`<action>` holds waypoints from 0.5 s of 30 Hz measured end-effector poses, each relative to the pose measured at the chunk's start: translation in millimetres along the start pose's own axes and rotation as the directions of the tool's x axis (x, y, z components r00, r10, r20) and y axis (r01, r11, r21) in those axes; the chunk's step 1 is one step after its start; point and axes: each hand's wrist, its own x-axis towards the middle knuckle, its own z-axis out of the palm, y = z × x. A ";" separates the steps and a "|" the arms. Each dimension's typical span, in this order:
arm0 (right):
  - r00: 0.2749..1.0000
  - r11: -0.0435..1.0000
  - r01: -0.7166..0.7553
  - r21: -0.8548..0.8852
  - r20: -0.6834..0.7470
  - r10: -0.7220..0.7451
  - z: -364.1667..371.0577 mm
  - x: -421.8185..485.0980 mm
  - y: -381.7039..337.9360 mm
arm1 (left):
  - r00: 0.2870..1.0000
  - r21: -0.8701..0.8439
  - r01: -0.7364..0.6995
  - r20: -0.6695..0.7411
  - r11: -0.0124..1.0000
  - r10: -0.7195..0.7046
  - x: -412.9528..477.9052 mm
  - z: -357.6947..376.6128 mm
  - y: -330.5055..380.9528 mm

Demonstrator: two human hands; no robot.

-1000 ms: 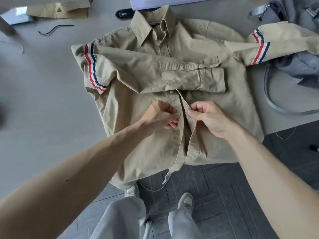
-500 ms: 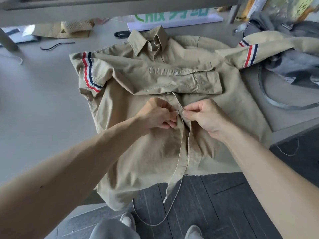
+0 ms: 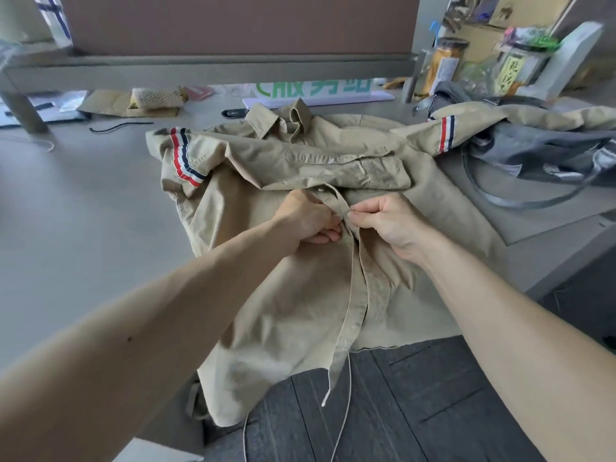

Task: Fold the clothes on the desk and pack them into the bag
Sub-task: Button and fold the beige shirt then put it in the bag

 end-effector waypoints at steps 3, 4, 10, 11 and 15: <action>1.000 1.000 0.012 -0.025 0.008 -0.012 1.5 -1.5 1.8 | 1.000 0.002 0.006 -0.008 1.000 -0.006 1.4 0.7 -2.0; 1.000 1.000 0.017 -0.021 0.019 -0.016 1.4 -1.9 2.1 | 1.000 0.001 0.007 -0.013 1.000 -0.007 1.8 1.1 -1.9; 0.996 0.999 0.044 -0.010 0.082 -0.043 -2.7 -12.9 -0.4 | 0.998 0.008 0.047 -0.034 0.999 -0.047 -5.3 3.6 3.2; 0.996 0.999 0.034 -0.009 0.088 -0.033 -3.2 -13.8 -1.2 | 0.998 0.004 0.050 -0.036 0.999 -0.050 -8.5 3.2 4.5; 0.999 0.998 0.007 -0.060 0.033 -0.005 2.3 -12.3 -5.0 | 0.998 0.002 0.040 -0.053 0.999 -0.040 -17.7 2.4 6.4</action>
